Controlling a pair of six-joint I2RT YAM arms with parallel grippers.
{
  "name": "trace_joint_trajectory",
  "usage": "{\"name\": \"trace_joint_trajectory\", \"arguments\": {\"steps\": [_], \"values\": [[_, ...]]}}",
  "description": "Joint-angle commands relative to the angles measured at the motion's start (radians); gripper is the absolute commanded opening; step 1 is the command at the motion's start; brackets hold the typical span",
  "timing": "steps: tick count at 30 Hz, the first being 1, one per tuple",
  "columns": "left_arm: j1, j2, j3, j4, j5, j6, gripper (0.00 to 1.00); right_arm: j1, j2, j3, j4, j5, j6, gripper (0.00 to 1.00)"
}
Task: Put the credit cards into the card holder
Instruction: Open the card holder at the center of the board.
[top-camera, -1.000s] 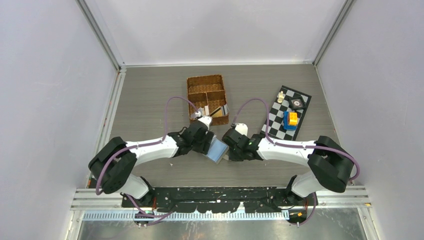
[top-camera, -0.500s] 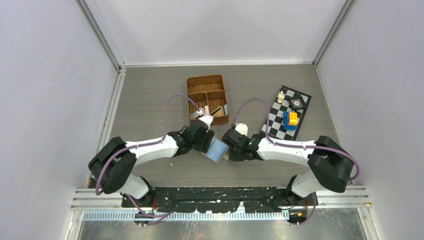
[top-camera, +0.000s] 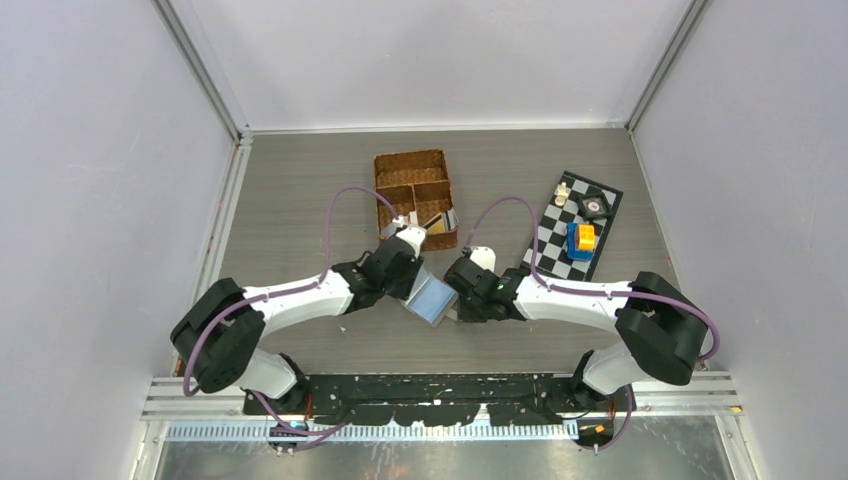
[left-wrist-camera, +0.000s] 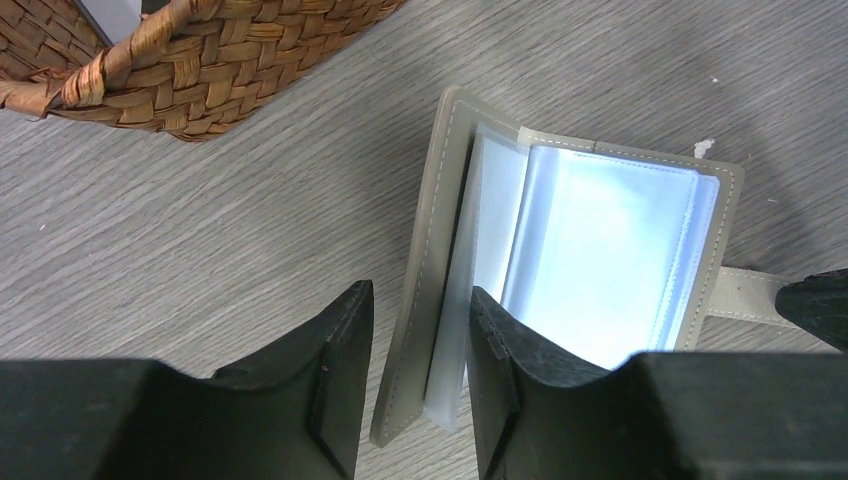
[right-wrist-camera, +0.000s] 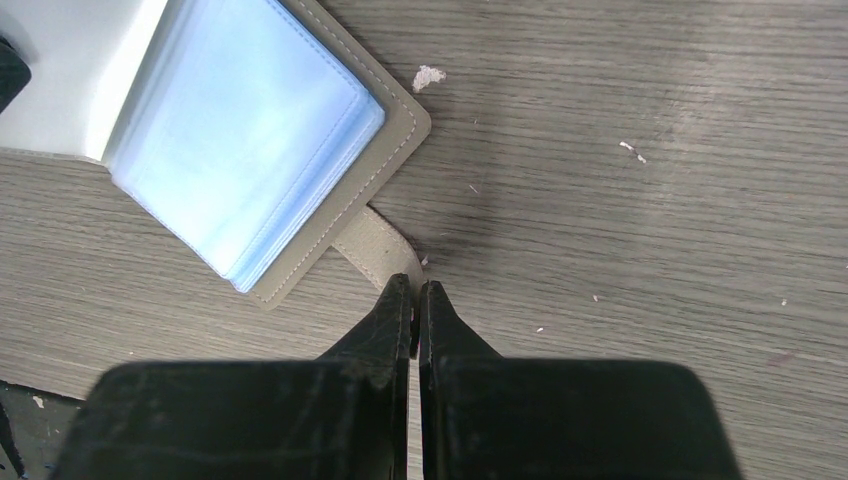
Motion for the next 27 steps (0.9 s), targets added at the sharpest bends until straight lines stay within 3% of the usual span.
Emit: {"name": "trace_joint_trajectory", "arguments": {"steps": [1, 5, 13, 21, 27], "values": [[-0.002, -0.048, 0.032, 0.011, -0.026, 0.006, 0.39, 0.006, 0.006, 0.023, 0.005, 0.023, 0.003, 0.01], [-0.002, -0.071, 0.029, 0.009, -0.022, 0.004, 0.38, 0.006, 0.006, 0.026, 0.001, 0.027, 0.003, 0.01], [-0.002, -0.075, 0.025, -0.004, -0.013, -0.001, 0.25, 0.006, 0.011, 0.024, 0.001, 0.027, 0.004, 0.01], [-0.002, -0.089, -0.013, -0.027, 0.009, -0.072, 0.0, 0.006, 0.009, 0.048, -0.042, 0.091, -0.023, 0.0], [-0.002, -0.15, -0.099, -0.032, 0.021, -0.204, 0.0, -0.027, 0.025, 0.091, -0.075, 0.143, -0.067, 0.0]]}}
